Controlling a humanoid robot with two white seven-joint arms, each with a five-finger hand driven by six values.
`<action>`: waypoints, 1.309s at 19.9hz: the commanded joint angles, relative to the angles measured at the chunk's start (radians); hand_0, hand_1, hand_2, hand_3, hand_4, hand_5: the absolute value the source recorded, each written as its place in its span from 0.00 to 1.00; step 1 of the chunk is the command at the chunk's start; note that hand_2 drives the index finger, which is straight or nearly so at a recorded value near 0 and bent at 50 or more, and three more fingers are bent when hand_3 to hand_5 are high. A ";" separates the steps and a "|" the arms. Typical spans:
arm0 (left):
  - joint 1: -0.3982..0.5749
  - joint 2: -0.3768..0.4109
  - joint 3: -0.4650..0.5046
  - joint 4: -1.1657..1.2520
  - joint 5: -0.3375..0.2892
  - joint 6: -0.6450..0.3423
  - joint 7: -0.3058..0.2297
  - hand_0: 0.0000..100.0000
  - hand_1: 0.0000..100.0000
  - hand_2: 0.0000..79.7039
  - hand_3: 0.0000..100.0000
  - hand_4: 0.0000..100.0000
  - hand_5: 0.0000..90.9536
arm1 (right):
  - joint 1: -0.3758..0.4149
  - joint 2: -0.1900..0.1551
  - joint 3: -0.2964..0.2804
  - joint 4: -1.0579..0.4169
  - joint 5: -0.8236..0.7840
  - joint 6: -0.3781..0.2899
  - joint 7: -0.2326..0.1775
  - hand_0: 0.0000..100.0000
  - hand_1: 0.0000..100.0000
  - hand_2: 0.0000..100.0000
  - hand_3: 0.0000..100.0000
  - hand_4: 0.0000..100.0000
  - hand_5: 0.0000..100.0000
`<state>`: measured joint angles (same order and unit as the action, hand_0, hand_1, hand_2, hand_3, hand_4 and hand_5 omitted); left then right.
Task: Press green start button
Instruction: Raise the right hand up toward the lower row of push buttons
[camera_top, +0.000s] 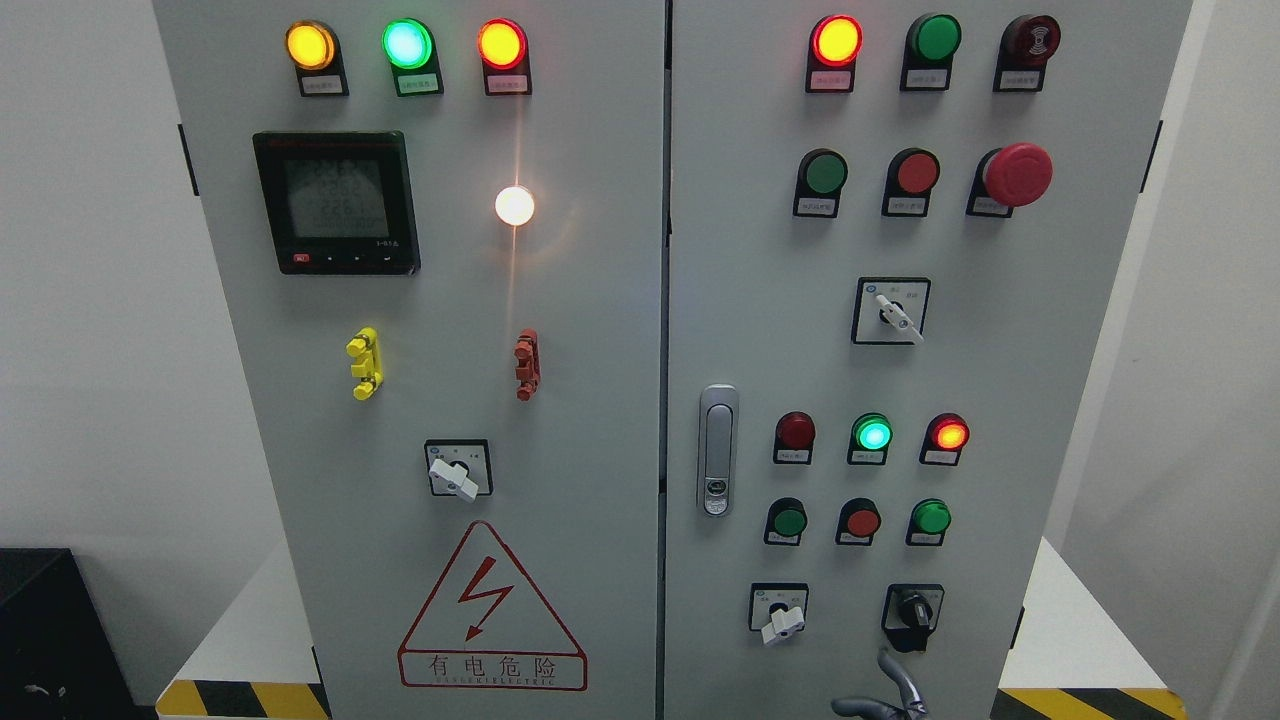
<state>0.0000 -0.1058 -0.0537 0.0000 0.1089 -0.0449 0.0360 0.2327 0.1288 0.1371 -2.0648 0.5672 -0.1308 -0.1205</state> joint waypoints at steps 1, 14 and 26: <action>-0.023 0.000 0.000 -0.028 0.000 0.000 -0.001 0.12 0.56 0.00 0.00 0.00 0.00 | -0.024 0.002 -0.007 -0.005 0.248 -0.003 -0.019 0.11 0.33 0.00 0.90 0.85 0.95; -0.023 0.000 0.000 -0.028 0.000 0.000 -0.001 0.12 0.56 0.00 0.00 0.00 0.00 | -0.142 0.002 -0.082 0.077 0.618 -0.056 -0.083 0.19 0.32 0.00 0.96 0.89 1.00; -0.023 0.000 0.000 -0.028 0.000 0.000 -0.001 0.12 0.56 0.00 0.00 0.00 0.00 | -0.253 0.005 -0.083 0.209 0.640 -0.047 -0.080 0.20 0.31 0.00 0.97 0.91 1.00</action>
<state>0.0000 -0.1058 -0.0537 0.0000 0.1089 -0.0448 0.0360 0.0358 0.1315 0.0650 -1.9559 1.1897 -0.1808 -0.2044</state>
